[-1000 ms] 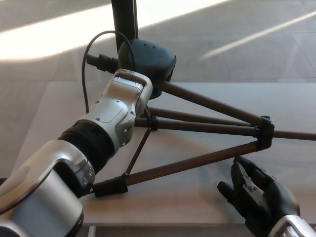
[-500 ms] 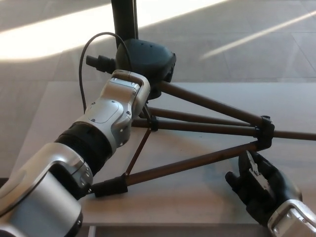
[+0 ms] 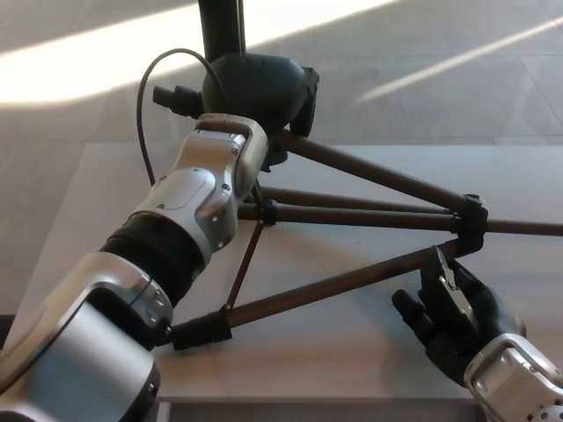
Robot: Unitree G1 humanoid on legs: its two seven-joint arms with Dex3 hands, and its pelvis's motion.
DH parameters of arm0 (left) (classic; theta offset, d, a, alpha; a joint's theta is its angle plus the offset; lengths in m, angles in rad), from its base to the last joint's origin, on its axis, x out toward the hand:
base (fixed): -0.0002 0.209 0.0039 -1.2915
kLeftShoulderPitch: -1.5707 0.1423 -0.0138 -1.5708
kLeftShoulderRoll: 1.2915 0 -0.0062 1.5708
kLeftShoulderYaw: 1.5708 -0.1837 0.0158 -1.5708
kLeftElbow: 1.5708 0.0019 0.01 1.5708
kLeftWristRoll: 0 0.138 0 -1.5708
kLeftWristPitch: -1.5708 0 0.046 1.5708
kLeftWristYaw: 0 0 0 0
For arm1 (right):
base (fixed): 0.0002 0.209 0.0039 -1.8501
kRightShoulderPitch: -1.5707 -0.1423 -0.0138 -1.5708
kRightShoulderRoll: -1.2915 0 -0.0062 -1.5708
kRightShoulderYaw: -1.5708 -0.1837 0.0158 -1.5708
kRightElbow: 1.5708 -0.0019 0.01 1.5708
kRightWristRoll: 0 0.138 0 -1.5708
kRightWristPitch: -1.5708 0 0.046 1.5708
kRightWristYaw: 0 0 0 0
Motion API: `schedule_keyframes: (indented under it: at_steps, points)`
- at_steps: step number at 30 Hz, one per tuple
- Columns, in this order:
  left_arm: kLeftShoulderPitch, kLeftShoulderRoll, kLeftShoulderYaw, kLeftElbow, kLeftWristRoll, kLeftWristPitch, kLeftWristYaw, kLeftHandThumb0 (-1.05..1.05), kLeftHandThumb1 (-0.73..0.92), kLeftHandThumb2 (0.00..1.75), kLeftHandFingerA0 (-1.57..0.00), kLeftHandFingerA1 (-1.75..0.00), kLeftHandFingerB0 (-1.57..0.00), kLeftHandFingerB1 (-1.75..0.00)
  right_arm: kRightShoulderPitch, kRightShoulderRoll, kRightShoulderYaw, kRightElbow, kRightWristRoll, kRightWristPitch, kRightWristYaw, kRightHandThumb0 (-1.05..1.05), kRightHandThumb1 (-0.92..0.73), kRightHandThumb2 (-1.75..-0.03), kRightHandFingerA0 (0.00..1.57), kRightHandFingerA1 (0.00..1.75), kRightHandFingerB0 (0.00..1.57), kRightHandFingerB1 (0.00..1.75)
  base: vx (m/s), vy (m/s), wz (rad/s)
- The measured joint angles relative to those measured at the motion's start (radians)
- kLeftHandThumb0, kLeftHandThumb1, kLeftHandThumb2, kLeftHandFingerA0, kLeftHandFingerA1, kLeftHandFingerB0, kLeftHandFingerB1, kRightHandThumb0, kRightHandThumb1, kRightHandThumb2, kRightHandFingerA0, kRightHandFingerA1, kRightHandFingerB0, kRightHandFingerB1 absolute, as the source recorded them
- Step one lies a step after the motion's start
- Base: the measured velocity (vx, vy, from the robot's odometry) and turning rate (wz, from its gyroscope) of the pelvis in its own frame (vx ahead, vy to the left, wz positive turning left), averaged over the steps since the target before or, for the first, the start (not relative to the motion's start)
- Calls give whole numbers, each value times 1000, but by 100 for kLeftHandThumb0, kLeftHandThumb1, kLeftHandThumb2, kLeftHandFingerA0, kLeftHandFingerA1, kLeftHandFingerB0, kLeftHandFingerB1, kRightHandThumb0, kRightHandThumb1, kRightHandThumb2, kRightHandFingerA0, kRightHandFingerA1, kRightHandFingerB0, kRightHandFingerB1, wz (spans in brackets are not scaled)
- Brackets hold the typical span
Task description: Use both hands of the robot to pick up the tripod lying in the middle of the desk and make it stand upright on the desk
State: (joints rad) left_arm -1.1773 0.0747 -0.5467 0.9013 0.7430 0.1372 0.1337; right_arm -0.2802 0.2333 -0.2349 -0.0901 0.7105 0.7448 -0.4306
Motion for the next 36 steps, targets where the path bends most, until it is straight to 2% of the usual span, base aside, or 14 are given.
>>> schedule_keyframes:
  at_steps: [2, 15, 16, 18, 19, 22, 23, 26, 27, 29, 31, 33, 34, 36]
  points:
    - [0, -10, 26, 0, -3, 0, 2, -15, 55, 102, -87, -175, -68, -163, 3, 0, 10, 0, 3, 0, -2, -59, -57, -87, 5, 61, 13, 51, 0, 0, 0]
    - [-1, -42, 128, 14, -4, 0, 6, -15, 55, 105, -89, -175, -73, -159, 2, 0, 54, -1, 35, 0, -5, -56, -74, -62, 3, 63, 15, 40, 0, 0, 0]
    - [-1, -43, 133, 14, -4, 0, 6, -17, 45, 107, -121, -137, -102, -126, 2, 0, 55, -1, 39, -1, -6, -57, -74, -62, 3, 67, 14, 42, 0, 0, 0]
    - [-2, -44, 142, 15, -4, 0, 11, -17, 45, 107, -121, -137, -102, -126, 2, 0, 57, 3, 45, -2, -6, -57, -74, -62, 3, 67, 14, 42, 0, 0, 0]
    - [-2, -45, 144, 15, -4, 0, 13, -14, 51, 105, -90, -175, -72, -162, 1, 0, 57, 6, 48, -2, -6, -57, -73, -62, 2, 67, 14, 43, 0, 0, 0]
    - [-2, -49, 147, 16, -3, 0, 16, -13, 53, 100, -89, -175, -71, -164, 1, 0, 53, 22, 60, -7, -7, -61, -57, -87, 3, 62, 8, 49, 0, 0, 0]
    - [-2, -50, 147, 16, -3, 0, 16, -14, 54, 99, -89, -175, -71, -163, 1, 0, 49, 31, 67, -10, -7, -36, -55, -108, 7, 59, 0, 51, 0, 0, 0]
    - [-2, -52, 147, 16, -3, 0, 17, -15, 55, 102, -89, -175, -70, -162, -1, 0, 38, 58, 85, -21, -5, -36, -55, -108, 7, 59, 0, 52, 0, 0, 0]
    - [-2, -52, 147, 16, -2, 0, 19, -14, 54, 104, -89, -175, -71, -161, -1, 1, 33, 66, 90, -24, -5, -59, -74, -62, 0, 62, 10, 41, 0, 0, 0]
    - [-2, -52, 148, 17, -2, 0, 23, -14, 53, 104, -89, -175, -71, -160, -2, 2, 21, 85, 98, -28, -6, -59, -73, -61, 0, 57, 11, 41, 0, 0, 0]
    - [-2, -51, 153, 16, -3, -1, 31, -14, 53, 106, -89, -175, -72, -160, -6, 3, 0, 105, 115, -38, -10, -69, -55, -94, 0, 40, 0, 33, 0, 0, 0]
    - [-2, -52, 155, 17, -4, -4, 33, -15, 55, 103, -89, -175, -73, -158, -6, 7, -10, 117, 126, -47, -10, -99, -67, -97, 0, 14, 0, 0, 0, 0, 0]
    - [-2, -52, 156, 17, -4, -4, 35, -15, 54, 105, -90, -175, -75, -155, -6, 7, -11, 122, 130, -53, -7, -86, -78, -64, 0, 0, 0, 0, 0, 0, 0]
    - [-2, -52, 159, 17, -4, -5, 39, -15, 56, 105, -90, -175, -76, -152, -6, 7, -11, 131, 136, -69, 6, -98, -79, -64, 0, 0, 0, 0, 0, 0, 0]
